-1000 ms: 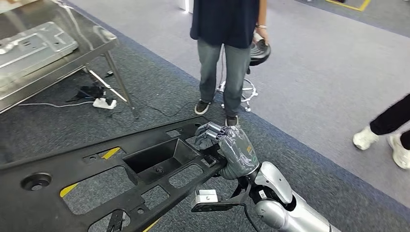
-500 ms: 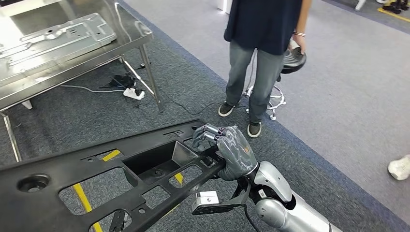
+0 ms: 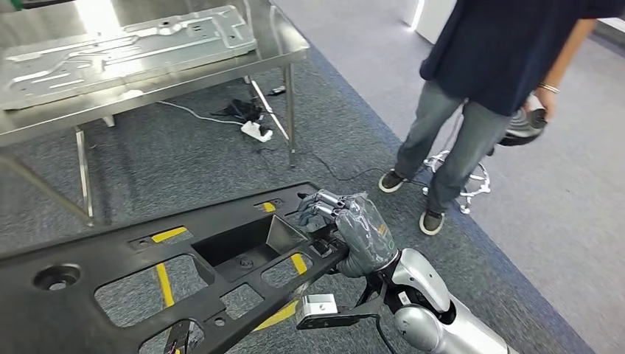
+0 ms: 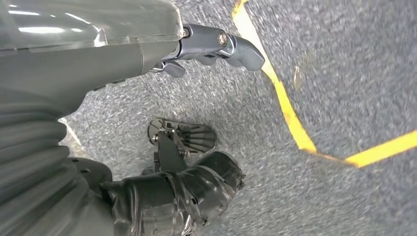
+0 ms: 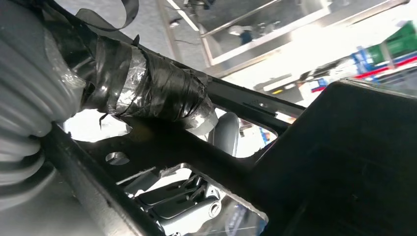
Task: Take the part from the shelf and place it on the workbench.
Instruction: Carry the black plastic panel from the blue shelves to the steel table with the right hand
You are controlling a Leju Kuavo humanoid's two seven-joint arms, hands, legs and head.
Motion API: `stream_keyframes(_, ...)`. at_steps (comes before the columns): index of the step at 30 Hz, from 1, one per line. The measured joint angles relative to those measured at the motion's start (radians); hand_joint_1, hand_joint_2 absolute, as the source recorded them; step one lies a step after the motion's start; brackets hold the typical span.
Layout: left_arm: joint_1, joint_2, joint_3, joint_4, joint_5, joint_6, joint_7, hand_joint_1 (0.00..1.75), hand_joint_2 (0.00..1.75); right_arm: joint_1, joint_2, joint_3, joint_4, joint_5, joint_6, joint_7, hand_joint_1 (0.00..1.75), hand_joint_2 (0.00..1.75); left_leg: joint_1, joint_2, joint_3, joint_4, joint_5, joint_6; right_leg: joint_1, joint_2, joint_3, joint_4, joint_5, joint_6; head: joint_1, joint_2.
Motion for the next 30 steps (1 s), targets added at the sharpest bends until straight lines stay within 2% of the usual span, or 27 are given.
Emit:
stream_keyframes(1, 0.0, -0.001, 0.0, 0.0, 0.0, -0.001, -0.001, 0.0, 1.75, -0.001, 0.0, 0.0, 0.0, 0.002, 0.0, 0.0, 1.75, 1.75, 0.001, -0.012, -0.002, 0.001, 0.0, -0.003, 0.0, 0.021, 0.021, -0.051, 0.019, -0.004, 0.0, 0.0)
stream_keyframes(2, 0.0, -0.001, 0.0, 0.0, 0.0, -0.002, -0.001, 0.0, 1.75, -0.001, 0.0, 0.0, 0.0, 0.002, 0.0, 0.0, 1.75, 1.75, 0.003, -0.023, -0.005, 0.001, 0.001, -0.008, 0.001, 0.036, 0.034, -0.08, 0.025, -0.007, 0.002, 0.0)
stream_keyframes(3, 0.001, -0.002, 0.0, 0.0, 0.0, -0.003, -0.001, 0.0, 1.75, -0.002, 0.0, 0.0, 0.0, 0.003, -0.001, 0.001, 1.75, 1.75, 0.005, -0.035, -0.008, -0.001, 0.003, -0.015, 0.002, 0.037, 0.039, -0.088, 0.022, -0.008, 0.003, 0.0)
stream_keyframes(4, 0.002, -0.001, 0.0, 0.0, 0.0, -0.003, -0.002, 0.0, 1.75, -0.004, 0.0, 0.0, 0.0, 0.003, -0.001, 0.001, 1.75, 1.75, 0.007, -0.046, -0.011, -0.004, 0.006, -0.023, 0.002, 0.025, 0.043, -0.094, 0.025, -0.01, 0.004, 0.0)
stream_keyframes(5, 0.004, 0.0, 0.0, 0.0, 0.0, -0.003, -0.002, 0.0, 1.75, -0.005, 0.001, 0.0, 0.0, 0.003, -0.001, 0.001, 1.75, 1.75, 0.007, -0.038, -0.013, -0.004, 0.005, -0.029, 0.001, 0.013, 0.049, -0.102, 0.028, -0.013, 0.005, 0.0)
stream_keyframes(6, 0.005, 0.001, 0.0, 0.0, 0.0, -0.003, -0.002, 0.0, 1.75, -0.006, 0.001, 0.0, 0.0, 0.003, -0.001, 0.001, 1.75, 1.75, 0.005, -0.013, -0.019, 0.007, -0.002, -0.034, -0.001, 0.0, 0.056, -0.111, 0.031, -0.018, 0.002, 0.0)
stream_keyframes(7, 0.004, 0.002, 0.0, 0.0, 0.0, -0.003, -0.002, 0.0, 1.75, -0.006, 0.002, 0.0, 0.0, 0.003, -0.001, 0.001, 1.75, 1.75, 0.003, 0.022, -0.033, 0.037, -0.02, -0.039, -0.004, -0.015, 0.064, -0.12, 0.034, -0.023, 0.0, 0.0)
stream_keyframes(8, 0.003, 0.001, 0.0, 0.0, 0.0, -0.004, -0.002, 0.0, 1.75, -0.006, 0.003, 0.0, 0.0, 0.003, -0.001, 0.001, 1.75, 1.75, 0.004, 0.061, -0.057, 0.086, -0.047, -0.043, -0.003, -0.031, 0.069, -0.125, 0.035, -0.027, -0.003, 0.0)
stream_keyframes(9, 0.001, 0.001, 0.0, 0.0, 0.0, -0.004, -0.002, 0.0, 1.75, -0.006, 0.003, 0.0, 0.0, 0.003, -0.001, 0.001, 1.75, 1.75, 0.007, 0.084, -0.089, 0.149, -0.076, -0.047, -0.002, -0.046, 0.071, -0.126, 0.034, -0.029, -0.006, 0.0)
stream_keyframes(10, 0.0, 0.001, 0.0, 0.0, 0.0, -0.005, -0.002, 0.0, 1.75, -0.005, 0.003, 0.0, 0.0, 0.003, -0.001, 0.001, 1.75, 1.75, 0.01, 0.094, -0.121, 0.21, -0.099, -0.053, -0.002, -0.062, 0.072, -0.125, 0.031, -0.03, -0.005, 0.0)
stream_keyframes(11, 0.001, 0.001, 0.0, 0.0, 0.0, -0.005, -0.002, 0.0, 1.75, -0.004, 0.003, 0.001, 0.0, 0.002, -0.001, 0.001, 1.75, 1.75, 0.014, 0.098, -0.142, 0.248, -0.107, -0.058, -0.002, -0.078, 0.073, -0.123, 0.028, -0.029, -0.006, 0.0)
stream_keyframes(12, 0.002, 0.001, 0.0, 0.0, 0.0, -0.005, -0.002, 0.0, 1.75, -0.004, 0.003, 0.001, 0.0, 0.002, -0.001, 0.001, 1.75, 1.75, 0.016, 0.101, -0.144, 0.251, -0.097, -0.062, -0.003, -0.093, 0.074, -0.121, 0.024, -0.027, -0.006, 0.0)
stream_keyframes(13, 0.003, 0.002, 0.0, 0.0, 0.0, -0.005, -0.002, 0.0, 1.75, -0.004, 0.003, 0.001, 0.0, 0.002, -0.001, 0.001, 1.75, 1.75, 0.018, 0.106, -0.126, 0.215, -0.071, -0.065, -0.005, -0.106, 0.075, -0.117, 0.02, -0.024, -0.006, 0.0)
stream_keyframes(15, 0.003, 0.002, 0.0, 0.0, 0.0, -0.005, -0.002, 0.0, 1.75, -0.004, 0.003, 0.001, 0.0, 0.002, -0.001, 0.001, 1.75, 1.75, 0.016, 0.14, -0.054, 0.087, -0.016, -0.066, -0.005, -0.13, 0.078, -0.107, 0.008, -0.014, -0.007, 0.0)
stream_keyframes(16, 0.001, 0.002, 0.0, 0.0, 0.0, -0.005, -0.002, 0.0, 1.75, -0.005, 0.003, 0.001, 0.0, 0.002, -0.001, 0.001, 1.75, 1.75, 0.013, 0.155, -0.028, 0.039, -0.002, -0.061, -0.003, -0.14, 0.08, -0.102, 0.002, -0.008, -0.006, 0.0)
stream_keyframes(17, 0.0, 0.001, 0.0, 0.0, 0.0, -0.005, -0.002, 0.0, 1.75, -0.005, 0.003, 0.001, 0.0, 0.002, -0.001, 0.001, 1.75, 1.75, 0.01, 0.165, -0.015, 0.013, 0.0, -0.054, 0.001, -0.148, 0.081, -0.099, -0.003, -0.002, -0.004, 0.0)
stream_keyframes(18, 0.0, 0.001, 0.0, 0.0, 0.0, -0.005, -0.002, 0.0, 1.75, -0.006, 0.003, 0.001, 0.0, 0.002, -0.001, 0.001, 1.75, 1.75, 0.006, 0.162, -0.014, 0.009, -0.005, -0.047, 0.005, -0.157, 0.084, -0.099, -0.006, 0.004, -0.002, 0.0)
stream_keyframes(20, 0.002, 0.002, 0.0, 0.0, 0.0, -0.005, -0.002, 0.0, 1.75, -0.007, 0.003, 0.001, 0.0, 0.002, -0.001, 0.002, 1.75, 1.75, 0.009, 0.139, -0.014, 0.006, -0.004, -0.033, 0.005, -0.168, 0.091, -0.1, -0.013, 0.015, 0.001, 0.0)
stream_keyframes(21, 0.002, 0.002, 0.0, 0.0, 0.0, -0.005, -0.002, 0.0, 1.75, -0.008, 0.003, 0.001, -0.001, 0.002, -0.001, 0.002, 1.75, 1.75, 0.011, 0.128, -0.011, 0.004, -0.004, -0.027, 0.001, -0.154, 0.09, -0.091, -0.024, 0.02, 0.003, 0.0)
stream_keyframes(22, 0.001, 0.002, 0.0, 0.0, 0.0, -0.005, -0.002, 0.0, 1.75, -0.009, 0.003, 0.001, -0.001, 0.002, -0.002, 0.002, 1.75, 1.75, 0.013, 0.117, -0.008, 0.001, -0.003, -0.021, -0.001, -0.129, 0.08, -0.062, -0.044, 0.024, 0.005, 0.0)
stream_keyframes(24, -0.002, 0.001, 0.0, 0.0, 0.0, -0.005, -0.002, 0.0, 1.75, -0.009, 0.003, 0.001, -0.001, 0.002, -0.002, 0.002, 1.75, 1.75, 0.015, 0.094, -0.006, -0.001, -0.002, -0.012, -0.002, -0.071, 0.025, 0.056, -0.104, 0.026, 0.012, 0.0)
stream_keyframes(25, -0.003, 0.001, 0.0, 0.0, 0.001, -0.005, -0.002, 0.0, 1.75, -0.008, 0.003, 0.001, 0.0, 0.002, -0.002, 0.002, 1.75, 1.75, 0.013, 0.081, -0.006, -0.001, -0.001, -0.009, -0.002, -0.057, -0.012, 0.126, -0.13, 0.025, 0.014, 0.0)
stream_keyframes(26, -0.003, 0.001, 0.0, 0.0, 0.001, -0.004, -0.002, 0.0, 1.75, -0.006, 0.002, 0.001, 0.0, 0.002, -0.002, 0.002, 1.75, 1.75, 0.012, 0.067, -0.007, -0.001, -0.001, -0.008, -0.001, -0.051, -0.042, 0.175, -0.141, 0.024, 0.015, 0.0)
stream_keyframes(27, -0.002, 0.001, 0.0, 0.0, 0.002, -0.004, -0.001, 0.0, 1.75, -0.005, 0.002, 0.001, 0.001, 0.001, -0.001, 0.002, 1.75, 1.75, 0.011, 0.052, -0.006, -0.001, -0.001, -0.008, -0.001, -0.048, -0.057, 0.191, -0.132, 0.021, 0.016, 0.0)
stream_keyframes(28, -0.002, 0.001, 0.0, 0.0, 0.003, -0.002, 0.0, 0.0, 1.75, -0.005, 0.002, 0.001, 0.001, 0.0, -0.001, 0.002, 1.75, 1.75, 0.01, 0.036, -0.006, 0.0, -0.002, -0.008, -0.001, -0.044, -0.052, 0.167, -0.103, 0.018, 0.016, 0.0)
stream_keyframes(29, -0.003, 0.001, 0.0, 0.0, 0.003, -0.001, 0.002, 0.0, 1.75, -0.007, 0.002, 0.001, 0.001, -0.002, -0.001, 0.002, 1.75, 1.75, 0.01, 0.022, -0.005, 0.001, -0.002, -0.008, -0.001, -0.036, -0.031, 0.109, -0.063, 0.013, 0.016, 0.0)
stream_keyframes(30, -0.004, 0.0, 0.0, 0.0, 0.003, 0.0, 0.003, 0.0, 1.75, -0.01, 0.001, 0.001, 0.001, -0.002, 0.0, 0.001, 1.75, 1.75, 0.011, 0.008, -0.005, 0.001, -0.001, -0.009, -0.001, -0.014, -0.004, 0.039, -0.027, 0.006, 0.016, 0.0)
